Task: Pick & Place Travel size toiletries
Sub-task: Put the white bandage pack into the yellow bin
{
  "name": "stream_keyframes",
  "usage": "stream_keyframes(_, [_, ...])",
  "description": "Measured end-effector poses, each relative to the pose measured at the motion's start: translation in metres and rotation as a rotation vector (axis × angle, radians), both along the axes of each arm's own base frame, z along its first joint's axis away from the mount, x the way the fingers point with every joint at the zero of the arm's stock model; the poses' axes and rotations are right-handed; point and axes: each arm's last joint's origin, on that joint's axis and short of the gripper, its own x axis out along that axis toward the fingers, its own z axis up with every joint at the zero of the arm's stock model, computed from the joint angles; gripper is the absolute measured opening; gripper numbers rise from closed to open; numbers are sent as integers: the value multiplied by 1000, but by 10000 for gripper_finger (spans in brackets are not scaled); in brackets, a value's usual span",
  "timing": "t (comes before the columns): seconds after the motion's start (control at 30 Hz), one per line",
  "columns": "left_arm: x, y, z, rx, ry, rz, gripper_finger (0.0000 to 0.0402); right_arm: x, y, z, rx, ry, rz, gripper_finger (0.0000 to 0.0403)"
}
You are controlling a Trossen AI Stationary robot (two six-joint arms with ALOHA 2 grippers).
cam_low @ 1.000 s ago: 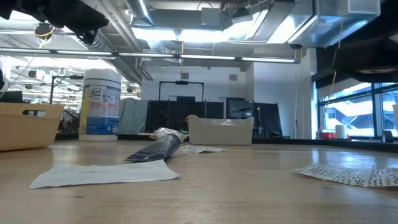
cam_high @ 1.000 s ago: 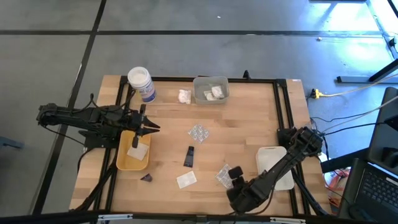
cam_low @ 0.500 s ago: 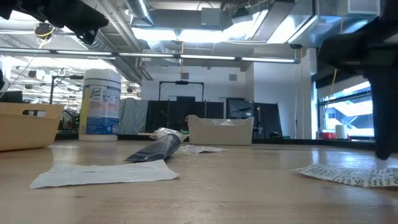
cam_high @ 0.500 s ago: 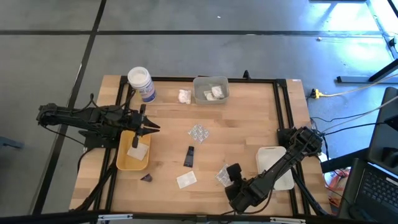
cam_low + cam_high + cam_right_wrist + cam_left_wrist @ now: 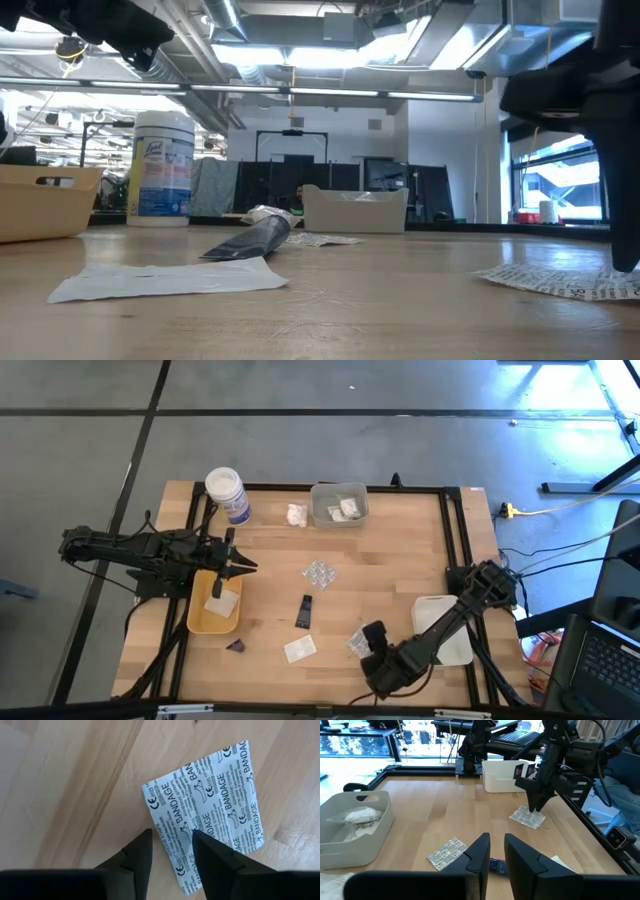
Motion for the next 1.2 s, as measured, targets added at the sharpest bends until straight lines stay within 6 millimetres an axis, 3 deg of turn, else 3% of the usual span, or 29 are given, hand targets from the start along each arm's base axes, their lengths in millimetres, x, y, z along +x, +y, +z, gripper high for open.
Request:
stream_keyframes(0.47, [0, 0, 0, 0, 0, -1, 54, 14, -12, -1, 14, -40, -59, 79])
stream_keyframes(0.77, [0, 0, 0, -1, 0, -2, 55, 17, -12, -3, 28, -54, -70, 7])
stream_keyframes(1.2, [0, 0, 0, 0, 0, -1, 53, 21, -9, 4, 54, -57, -90, 2])
